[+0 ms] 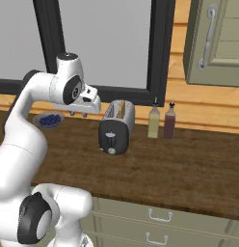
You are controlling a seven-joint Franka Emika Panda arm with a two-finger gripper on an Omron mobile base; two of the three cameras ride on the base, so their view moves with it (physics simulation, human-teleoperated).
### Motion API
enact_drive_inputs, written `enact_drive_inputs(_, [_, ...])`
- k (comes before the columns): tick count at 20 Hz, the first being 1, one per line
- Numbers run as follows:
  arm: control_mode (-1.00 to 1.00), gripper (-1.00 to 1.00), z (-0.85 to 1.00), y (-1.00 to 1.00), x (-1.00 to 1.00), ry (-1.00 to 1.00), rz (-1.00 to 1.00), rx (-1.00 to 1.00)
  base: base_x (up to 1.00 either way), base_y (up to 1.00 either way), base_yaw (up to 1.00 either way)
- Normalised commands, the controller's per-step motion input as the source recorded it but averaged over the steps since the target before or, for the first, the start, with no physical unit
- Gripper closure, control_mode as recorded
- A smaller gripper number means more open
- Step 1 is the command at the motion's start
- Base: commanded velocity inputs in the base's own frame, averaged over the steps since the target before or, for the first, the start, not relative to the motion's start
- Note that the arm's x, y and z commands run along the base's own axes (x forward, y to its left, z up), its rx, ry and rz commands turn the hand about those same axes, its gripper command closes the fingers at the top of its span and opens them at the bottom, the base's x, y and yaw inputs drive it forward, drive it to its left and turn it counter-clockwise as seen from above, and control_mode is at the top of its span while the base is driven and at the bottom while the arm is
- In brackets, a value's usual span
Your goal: Start the toaster. Once the lever pops up, take the bread to the plate on the dining counter.
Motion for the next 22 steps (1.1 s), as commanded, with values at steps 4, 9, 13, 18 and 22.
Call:
enact_drive_inputs(4, [-1.00,-1.00,-0.07,-0.20,-0.08,0.00,0.00,0.00,0.00,0.00,0.00])
enact_drive_inputs(9, [-1.00,-1.00,-0.15,-0.78,-0.24,-0.10,0.05,0.04,0.00,0.00,0.00])
enact_drive_inputs(13, [-1.00,-1.00,-0.37,-0.59,0.10,-0.05,0.04,0.00,0.00,0.00,0.00])
enact_drive_inputs(18, [-1.00,-1.00,-0.31,-0.18,0.43,-0.11,0.04,0.00,0.00,0.00,0.00])
enact_drive_inputs(22, [-1.00,-1.00,-0.21,-0.17,0.36,-0.08,0.07,0.00,0.00,0.00,0.00])
